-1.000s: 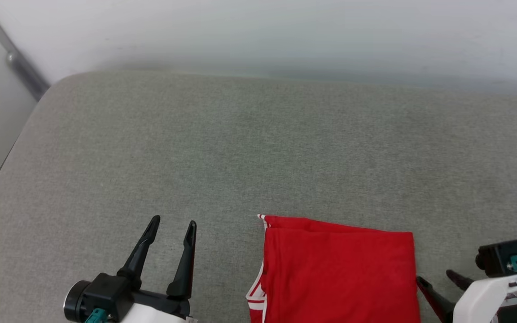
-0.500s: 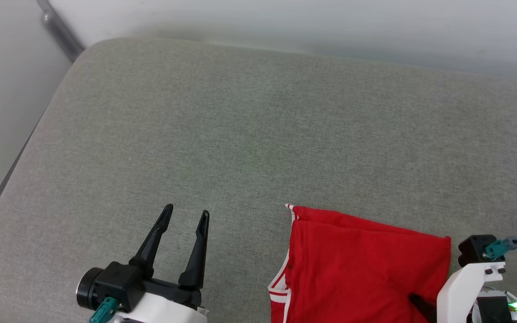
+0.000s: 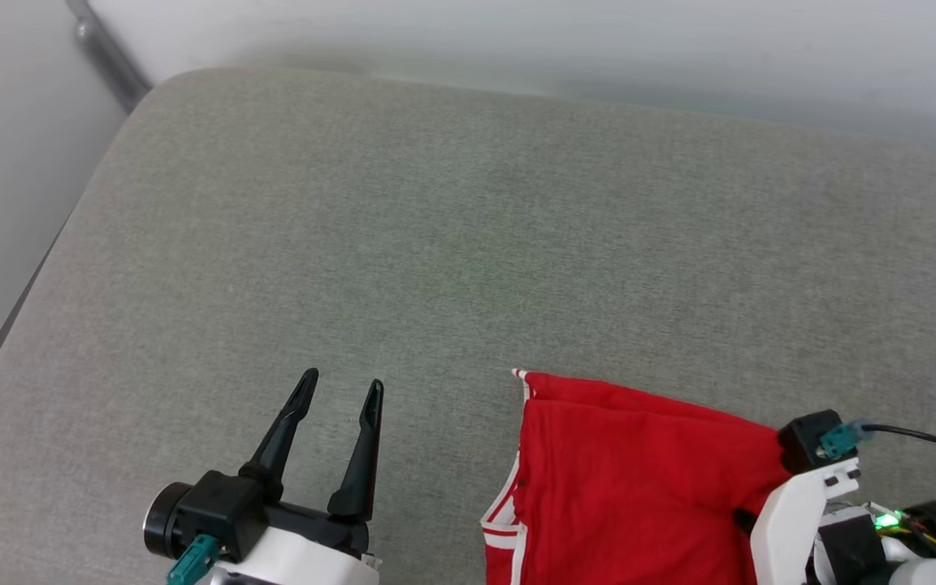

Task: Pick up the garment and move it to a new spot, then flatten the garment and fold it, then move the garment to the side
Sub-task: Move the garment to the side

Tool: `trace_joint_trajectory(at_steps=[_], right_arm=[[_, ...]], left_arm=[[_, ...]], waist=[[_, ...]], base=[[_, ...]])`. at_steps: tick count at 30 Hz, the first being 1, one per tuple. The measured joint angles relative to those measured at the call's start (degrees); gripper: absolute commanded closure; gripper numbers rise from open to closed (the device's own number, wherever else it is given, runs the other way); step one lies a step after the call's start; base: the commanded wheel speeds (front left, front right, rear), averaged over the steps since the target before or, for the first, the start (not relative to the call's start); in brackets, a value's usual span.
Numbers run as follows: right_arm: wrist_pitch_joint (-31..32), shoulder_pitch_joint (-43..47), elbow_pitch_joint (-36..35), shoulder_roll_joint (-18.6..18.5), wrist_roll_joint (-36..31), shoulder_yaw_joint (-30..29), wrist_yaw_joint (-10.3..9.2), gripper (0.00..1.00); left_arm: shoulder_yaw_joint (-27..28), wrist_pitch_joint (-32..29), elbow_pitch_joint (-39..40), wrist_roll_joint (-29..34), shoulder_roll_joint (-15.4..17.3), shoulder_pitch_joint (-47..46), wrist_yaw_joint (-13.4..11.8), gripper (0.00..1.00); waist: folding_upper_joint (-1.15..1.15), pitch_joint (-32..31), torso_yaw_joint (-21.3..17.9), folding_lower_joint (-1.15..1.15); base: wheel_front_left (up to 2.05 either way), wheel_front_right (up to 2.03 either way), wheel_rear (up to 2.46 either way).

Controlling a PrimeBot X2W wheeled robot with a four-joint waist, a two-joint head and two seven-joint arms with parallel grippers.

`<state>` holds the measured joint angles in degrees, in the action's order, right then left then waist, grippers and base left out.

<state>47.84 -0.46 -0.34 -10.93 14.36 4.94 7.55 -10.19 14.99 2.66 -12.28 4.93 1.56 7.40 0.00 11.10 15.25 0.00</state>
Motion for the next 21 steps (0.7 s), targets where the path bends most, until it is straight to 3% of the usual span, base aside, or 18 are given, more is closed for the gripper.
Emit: trace_joint_trajectory(at_steps=[2, 10, 13, 21], right_arm=[[-0.63, -1.02, -0.36, -2.42, -1.16, 2.68, 0.02, 1.00], [0.10, -8.90, -3.60, -17.82, -4.39, 10.95, -0.03, 1.00], [0.09, -11.46, -4.07, -23.35, -4.52, 12.54, -0.02, 1.00], [-0.88, -18.65, -2.24, -33.81, -4.08, 14.02, -0.02, 1.00]], left_arm=[[0.01, 0.01, -0.05, 0.00, -0.09, 0.03, 0.00, 0.00], [-2.78, 0.08, 0.07, 0.52, -0.43, -1.33, 0.00, 0.00], [-4.13, 0.08, 0.22, 0.60, -0.46, -2.93, 0.00, 0.00], [-9.80, 0.08, -0.13, 1.08, 1.43, -8.23, 0.00, 0.00]], waist=[[0.00, -0.26, -1.13, 0.00], [0.00, 0.15, -8.01, 0.01], [0.00, 1.05, -10.95, 0.00], [0.00, 6.15, -17.86, 0.01]], base=[[0.00, 0.00, 0.00], [0.00, 0.00, 0.00], [0.00, 0.00, 0.00], [0.00, 0.00, 0.00]])
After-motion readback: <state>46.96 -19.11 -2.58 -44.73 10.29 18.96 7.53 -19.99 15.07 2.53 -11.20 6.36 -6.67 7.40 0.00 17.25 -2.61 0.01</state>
